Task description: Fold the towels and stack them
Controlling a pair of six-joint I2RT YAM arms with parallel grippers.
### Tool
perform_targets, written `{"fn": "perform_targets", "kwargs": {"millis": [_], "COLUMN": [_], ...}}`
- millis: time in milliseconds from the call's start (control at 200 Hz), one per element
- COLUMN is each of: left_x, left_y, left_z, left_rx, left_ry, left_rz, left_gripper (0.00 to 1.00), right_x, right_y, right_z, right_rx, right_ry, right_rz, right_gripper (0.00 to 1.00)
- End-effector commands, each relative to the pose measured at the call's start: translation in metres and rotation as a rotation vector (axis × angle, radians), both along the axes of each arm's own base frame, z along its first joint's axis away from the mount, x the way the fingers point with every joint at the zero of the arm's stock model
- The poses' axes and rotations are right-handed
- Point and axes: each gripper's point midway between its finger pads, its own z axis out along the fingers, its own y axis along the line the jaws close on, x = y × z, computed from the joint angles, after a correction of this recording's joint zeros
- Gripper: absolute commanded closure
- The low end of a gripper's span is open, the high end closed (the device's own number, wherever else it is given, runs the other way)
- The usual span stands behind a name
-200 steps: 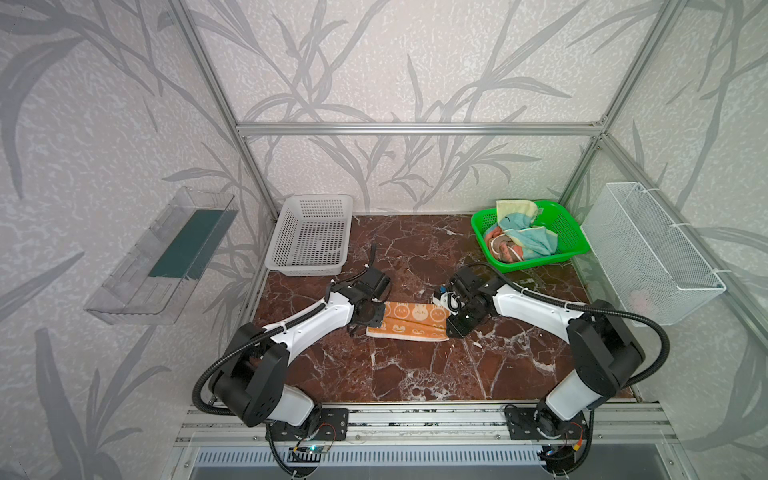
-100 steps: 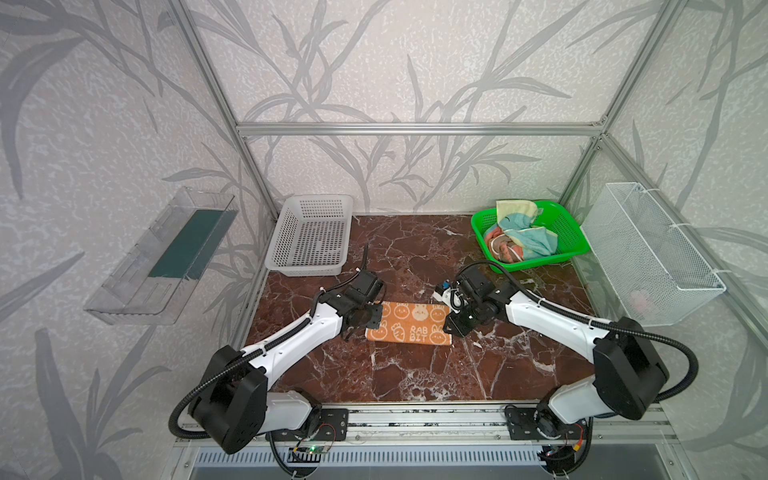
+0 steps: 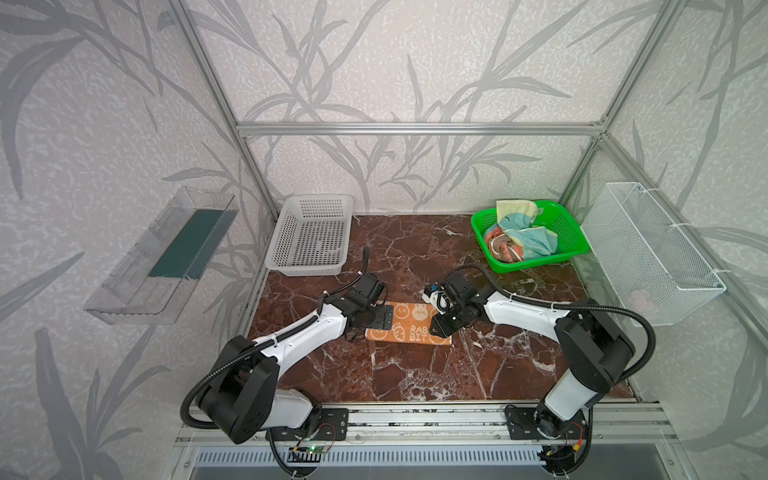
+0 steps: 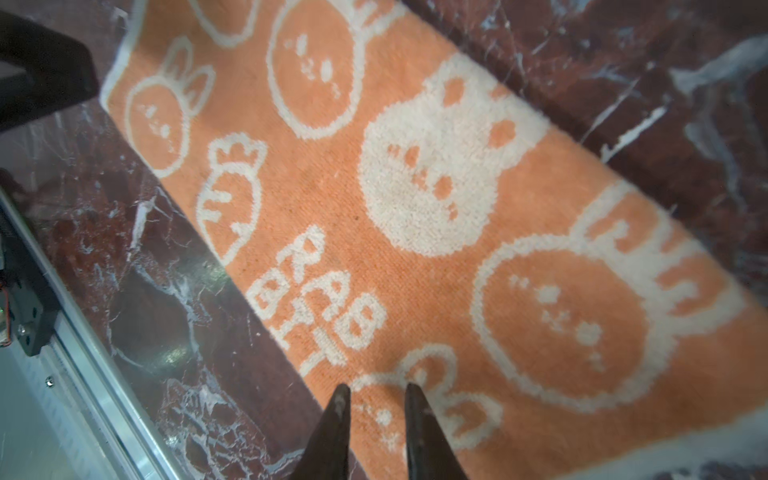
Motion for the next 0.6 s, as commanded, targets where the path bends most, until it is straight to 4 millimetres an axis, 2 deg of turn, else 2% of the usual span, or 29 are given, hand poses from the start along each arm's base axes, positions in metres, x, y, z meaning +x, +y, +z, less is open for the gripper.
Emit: {"fn": "perform_targets", "kwargs": {"millis": [0,260,595], "left_x": [-0.001,-0.001,0.004], "left_y": [0.002,-0.007,-0.012], "left_z": [-0.015,-0.039,-0.055], "left_rx": [-0.053,-0.205,-0.275], "left_ry": [0.027,0.066,0.107], "left_rz": [0.058,0.063,0.077], "left_gripper": [0.01,0.10,0.21], "right_x": [0.007,0.007,0.007], "right_y": [0.000,-0.002,-0.008], "right_z": [-0.016,-0.039,-0.044], "right_rx": [-0.030,-0.080,-0.122], "right_ry": [0.004,0.049,0.054], "right_rz": [-0.037,-0.043,-0.052], "right_gripper": [0.75,0.76,0.76]}}
